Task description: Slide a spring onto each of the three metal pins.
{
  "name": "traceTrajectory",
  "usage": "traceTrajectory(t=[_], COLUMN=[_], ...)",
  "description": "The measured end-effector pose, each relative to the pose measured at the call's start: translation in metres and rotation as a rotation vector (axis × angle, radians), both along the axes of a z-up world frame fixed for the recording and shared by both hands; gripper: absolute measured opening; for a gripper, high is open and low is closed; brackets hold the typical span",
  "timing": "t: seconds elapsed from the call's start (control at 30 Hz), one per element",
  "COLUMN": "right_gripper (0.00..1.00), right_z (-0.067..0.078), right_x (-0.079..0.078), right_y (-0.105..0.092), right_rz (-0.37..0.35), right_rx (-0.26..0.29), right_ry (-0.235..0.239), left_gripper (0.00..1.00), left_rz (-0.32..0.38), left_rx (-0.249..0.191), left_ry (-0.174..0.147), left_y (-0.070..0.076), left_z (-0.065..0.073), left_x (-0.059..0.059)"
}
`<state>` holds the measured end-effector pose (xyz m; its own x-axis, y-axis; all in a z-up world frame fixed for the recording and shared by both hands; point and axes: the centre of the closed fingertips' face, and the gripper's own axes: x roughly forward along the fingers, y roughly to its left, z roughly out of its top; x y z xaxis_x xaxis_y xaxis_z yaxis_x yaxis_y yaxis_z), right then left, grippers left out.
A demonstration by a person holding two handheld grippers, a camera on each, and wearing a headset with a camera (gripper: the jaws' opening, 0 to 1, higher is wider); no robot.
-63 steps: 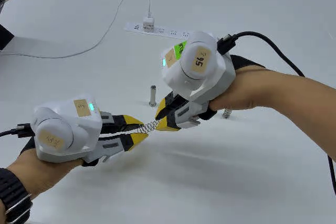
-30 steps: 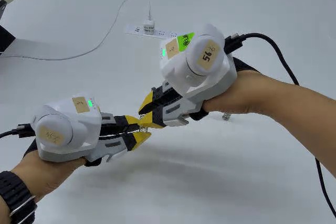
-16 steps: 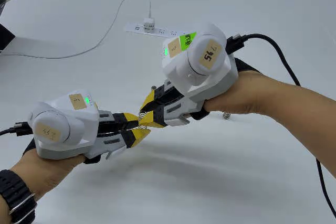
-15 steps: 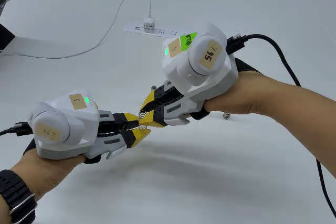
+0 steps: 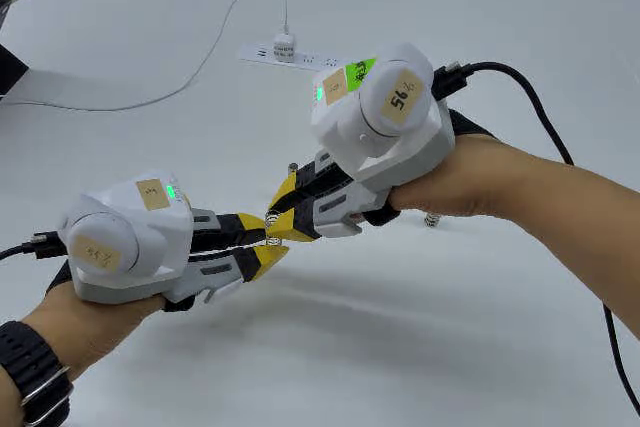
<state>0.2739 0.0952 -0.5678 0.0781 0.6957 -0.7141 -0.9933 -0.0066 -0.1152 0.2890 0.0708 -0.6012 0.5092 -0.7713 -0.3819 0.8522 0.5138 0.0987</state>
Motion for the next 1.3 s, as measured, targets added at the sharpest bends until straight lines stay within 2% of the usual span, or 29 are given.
traceTrajectory(t=[0.2, 0.77, 0.97, 1.3], right_gripper=[0.12, 0.12, 0.12, 0.12], right_z=[-0.001, 0.006, 0.009, 0.021], right_x=[0.001, 0.009, 0.019, 0.034], right_y=[-0.001, -0.007, -0.011, -0.018], right_rz=[-0.005, -0.037, -0.058, -0.105], right_rx=[-0.005, 0.001, 0.01, 0.028], right_ry=[0.006, 0.001, -0.006, -0.023], left_gripper=[0.19, 0.4, 0.47, 0.51], left_rz=[0.01, 0.072, 0.09, 0.105], left_rx=[-0.006, -0.041, -0.048, -0.055], left_ry=[0.002, 0.037, 0.046, 0.054], left_y=[0.003, 0.012, 0.015, 0.018], left_z=[0.0, 0.0, -0.001, -0.003], left_x=[0.001, 0.003, 0.004, 0.004])
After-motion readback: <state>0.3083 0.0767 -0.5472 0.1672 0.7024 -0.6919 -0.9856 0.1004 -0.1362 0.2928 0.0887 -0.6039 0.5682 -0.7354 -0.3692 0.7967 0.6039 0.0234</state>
